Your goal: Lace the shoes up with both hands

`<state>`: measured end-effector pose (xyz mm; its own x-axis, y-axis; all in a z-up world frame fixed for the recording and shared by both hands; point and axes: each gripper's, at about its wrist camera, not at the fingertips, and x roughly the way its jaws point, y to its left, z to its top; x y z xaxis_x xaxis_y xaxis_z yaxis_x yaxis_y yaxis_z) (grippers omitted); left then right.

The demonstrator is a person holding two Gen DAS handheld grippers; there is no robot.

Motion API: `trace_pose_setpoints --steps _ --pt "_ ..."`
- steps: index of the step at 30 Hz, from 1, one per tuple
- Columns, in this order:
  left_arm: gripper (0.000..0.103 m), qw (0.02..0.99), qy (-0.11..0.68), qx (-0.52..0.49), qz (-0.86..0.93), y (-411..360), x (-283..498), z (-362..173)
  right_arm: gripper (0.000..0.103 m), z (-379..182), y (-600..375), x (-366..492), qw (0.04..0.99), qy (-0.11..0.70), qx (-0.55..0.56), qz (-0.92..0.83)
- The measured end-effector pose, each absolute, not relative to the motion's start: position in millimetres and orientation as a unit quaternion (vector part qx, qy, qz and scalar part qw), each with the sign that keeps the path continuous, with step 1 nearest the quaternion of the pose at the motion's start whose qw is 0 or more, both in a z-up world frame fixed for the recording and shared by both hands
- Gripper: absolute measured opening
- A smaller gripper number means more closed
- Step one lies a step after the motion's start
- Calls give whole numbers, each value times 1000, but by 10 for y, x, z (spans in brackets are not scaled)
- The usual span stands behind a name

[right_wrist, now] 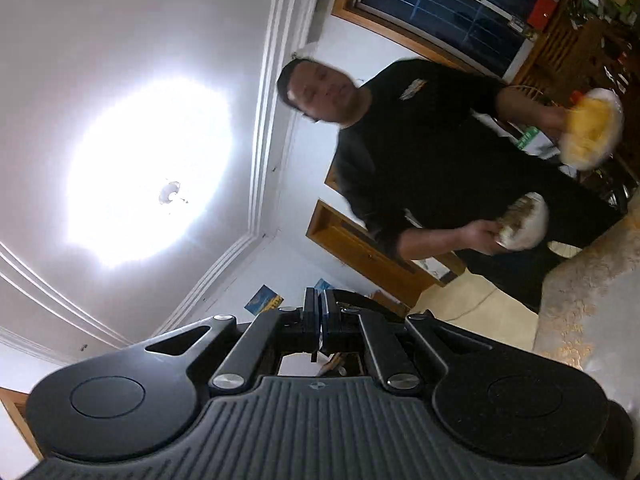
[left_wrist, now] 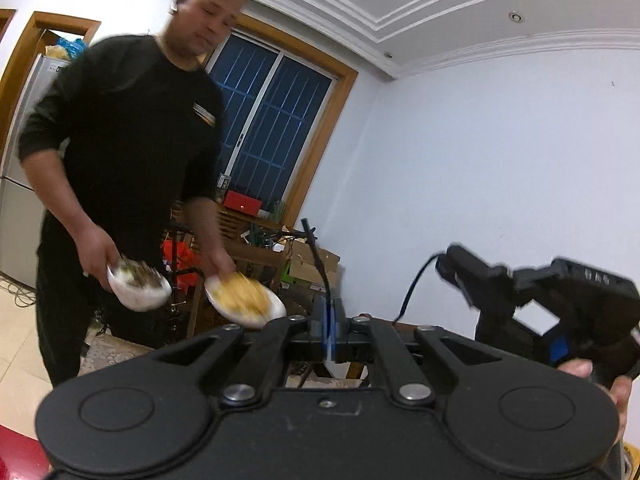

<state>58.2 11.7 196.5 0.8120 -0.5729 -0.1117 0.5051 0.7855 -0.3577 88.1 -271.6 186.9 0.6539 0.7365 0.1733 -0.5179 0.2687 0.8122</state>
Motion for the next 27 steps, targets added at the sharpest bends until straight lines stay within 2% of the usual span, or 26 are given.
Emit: trace_pose_setpoints --steps 22,27 --pt "1 942 104 -145 -284 177 615 2002 2 2229 -2656 567 834 43 379 398" --pt "1 944 106 -139 -278 224 612 2023 2 2028 -2720 418 871 55 337 352"
